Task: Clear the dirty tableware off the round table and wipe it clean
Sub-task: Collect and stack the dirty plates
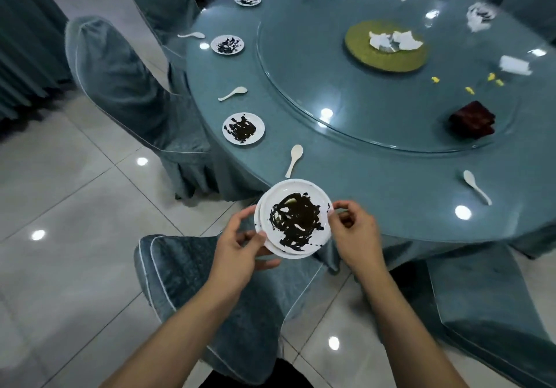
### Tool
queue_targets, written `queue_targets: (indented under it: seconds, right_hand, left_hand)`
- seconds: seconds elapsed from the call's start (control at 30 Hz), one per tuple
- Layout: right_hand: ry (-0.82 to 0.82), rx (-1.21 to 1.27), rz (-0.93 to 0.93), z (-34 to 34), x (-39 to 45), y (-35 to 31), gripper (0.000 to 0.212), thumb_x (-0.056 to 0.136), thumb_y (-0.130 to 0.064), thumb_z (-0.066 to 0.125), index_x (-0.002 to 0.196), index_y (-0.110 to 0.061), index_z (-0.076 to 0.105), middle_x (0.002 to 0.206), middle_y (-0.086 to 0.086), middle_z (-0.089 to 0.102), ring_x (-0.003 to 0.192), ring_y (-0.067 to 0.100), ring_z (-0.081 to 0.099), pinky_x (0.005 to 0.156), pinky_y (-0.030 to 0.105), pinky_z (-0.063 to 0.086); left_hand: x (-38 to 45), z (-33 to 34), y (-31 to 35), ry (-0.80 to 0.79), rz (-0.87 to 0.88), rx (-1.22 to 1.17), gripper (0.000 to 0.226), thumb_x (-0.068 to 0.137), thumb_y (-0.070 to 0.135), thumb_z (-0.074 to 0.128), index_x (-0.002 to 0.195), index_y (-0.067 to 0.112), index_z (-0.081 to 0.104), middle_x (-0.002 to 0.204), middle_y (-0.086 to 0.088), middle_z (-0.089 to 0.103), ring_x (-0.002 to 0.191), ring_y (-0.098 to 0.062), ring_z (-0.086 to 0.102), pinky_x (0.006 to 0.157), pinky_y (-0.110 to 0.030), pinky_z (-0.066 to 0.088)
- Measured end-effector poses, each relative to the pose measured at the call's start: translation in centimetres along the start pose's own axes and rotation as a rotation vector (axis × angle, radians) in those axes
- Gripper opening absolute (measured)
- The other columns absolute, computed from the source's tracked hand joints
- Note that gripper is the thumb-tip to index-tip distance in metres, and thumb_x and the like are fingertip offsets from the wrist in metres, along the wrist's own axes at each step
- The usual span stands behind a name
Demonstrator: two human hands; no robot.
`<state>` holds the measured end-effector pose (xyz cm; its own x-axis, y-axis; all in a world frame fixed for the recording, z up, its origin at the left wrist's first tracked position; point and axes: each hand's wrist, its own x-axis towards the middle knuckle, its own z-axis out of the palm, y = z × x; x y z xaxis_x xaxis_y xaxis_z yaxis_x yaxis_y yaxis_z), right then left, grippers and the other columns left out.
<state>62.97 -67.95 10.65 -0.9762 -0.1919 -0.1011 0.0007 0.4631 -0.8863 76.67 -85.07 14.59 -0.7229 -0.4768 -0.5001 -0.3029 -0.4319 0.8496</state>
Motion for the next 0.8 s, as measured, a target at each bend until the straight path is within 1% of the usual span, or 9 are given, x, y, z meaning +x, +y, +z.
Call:
queue_targets:
  seconds: [0.07,0.23,0.3,0.37,0.43,0.5,0.6,0.7,0.8]
  right_hand:
    - [-0.025,0.034,0.001,0.6,-0.6,-0.4,0.012,0.092,-0.023,0.067,0.101,-0.032,0.070,0.079,-0.008,0.072,0.073,0.007,0.068,0.073,0.031,0.056]
    - [-0.112,0.076,-0.007,3.0,-1.7,-1.1,0.018,0.092,-0.019,0.068,0.106,-0.030,0.072,0.082,-0.009,0.075,0.078,0.009,0.071,0.080,0.041,0.060]
    - [-0.135,0.052,-0.032,4.2,-2.0,-1.9,0.019,0.091,-0.019,0.069,0.105,-0.032,0.072,0.082,-0.010,0.074,0.078,0.008,0.070,0.080,0.041,0.059]
    - [-0.145,0.008,-0.071,5.4,-2.4,-3.1,0.020,0.091,-0.020,0.068,0.105,-0.033,0.071,0.084,-0.013,0.073,0.079,0.003,0.068,0.081,0.035,0.058]
    - [-0.141,-0.070,-0.140,6.4,-2.7,-4.5,0.020,0.093,-0.024,0.065,0.110,-0.032,0.070,0.091,-0.013,0.073,0.081,0.001,0.066,0.082,0.029,0.056]
    - [-0.126,-0.197,-0.250,7.7,-2.6,-5.7,0.026,0.094,-0.025,0.062,0.119,-0.027,0.068,0.104,-0.009,0.072,0.090,0.006,0.064,0.088,0.028,0.052]
    - [-0.062,-0.469,-0.411,10.3,-1.8,-6.6,0.033,0.093,-0.022,0.060,0.125,-0.022,0.064,0.115,0.000,0.067,0.103,0.022,0.062,0.094,0.040,0.049]
    - [0.022,-0.678,-0.460,13.8,-1.2,-7.9,0.037,0.088,-0.022,0.063,0.125,-0.023,0.062,0.118,0.001,0.063,0.104,0.027,0.060,0.089,0.043,0.047]
    - [0.077,-0.781,-0.442,18.1,-0.9,-9.9,0.039,0.087,-0.025,0.064,0.126,-0.025,0.060,0.121,0.000,0.062,0.105,0.027,0.058,0.092,0.043,0.044]
  left_hand:
    - [-0.5,-0.5,0.1,0.007,-0.008,-0.006,0.042,0.099,0.001,0.059,0.129,0.031,0.061,0.113,-0.020,0.070,0.090,-0.032,0.076,0.070,-0.048,0.063]
    - [-1.4,-2.6,0.8,0.047,-0.016,-0.013,0.041,0.099,0.001,0.058,0.127,0.031,0.061,0.114,-0.021,0.069,0.093,-0.039,0.074,0.068,-0.049,0.064]
    - [-1.6,-3.7,1.4,0.067,-0.001,0.011,0.044,0.097,0.001,0.061,0.127,0.032,0.060,0.112,-0.017,0.070,0.091,-0.034,0.075,0.068,-0.047,0.064]
    - [-1.7,-5.0,2.0,0.099,0.022,0.026,0.049,0.094,-0.003,0.063,0.128,0.032,0.059,0.110,-0.014,0.070,0.088,-0.028,0.076,0.067,-0.046,0.064]
    - [-1.4,-6.5,2.9,0.124,0.044,0.012,0.049,0.093,-0.005,0.064,0.124,0.032,0.061,0.108,-0.013,0.071,0.086,-0.027,0.076,0.064,-0.043,0.064]
    - [-0.8,-8.1,3.8,0.149,0.058,0.007,0.048,0.093,-0.005,0.064,0.124,0.032,0.062,0.108,-0.013,0.070,0.085,-0.027,0.077,0.061,-0.041,0.063]
    - [0.8,-11.5,4.9,0.153,0.062,0.019,0.050,0.093,-0.006,0.063,0.128,0.030,0.061,0.108,-0.015,0.071,0.083,-0.027,0.077,0.061,-0.042,0.063]
    - [2.7,-15.7,6.8,0.097,0.063,0.021,0.051,0.094,-0.007,0.061,0.129,0.030,0.059,0.108,-0.018,0.071,0.080,-0.029,0.077,0.062,-0.042,0.064]
    - [5.5,-20.4,9.2,0.043,0.064,0.059,0.051,0.094,-0.005,0.062,0.126,0.035,0.061,0.110,-0.017,0.071,0.083,-0.029,0.076,0.064,-0.042,0.063]
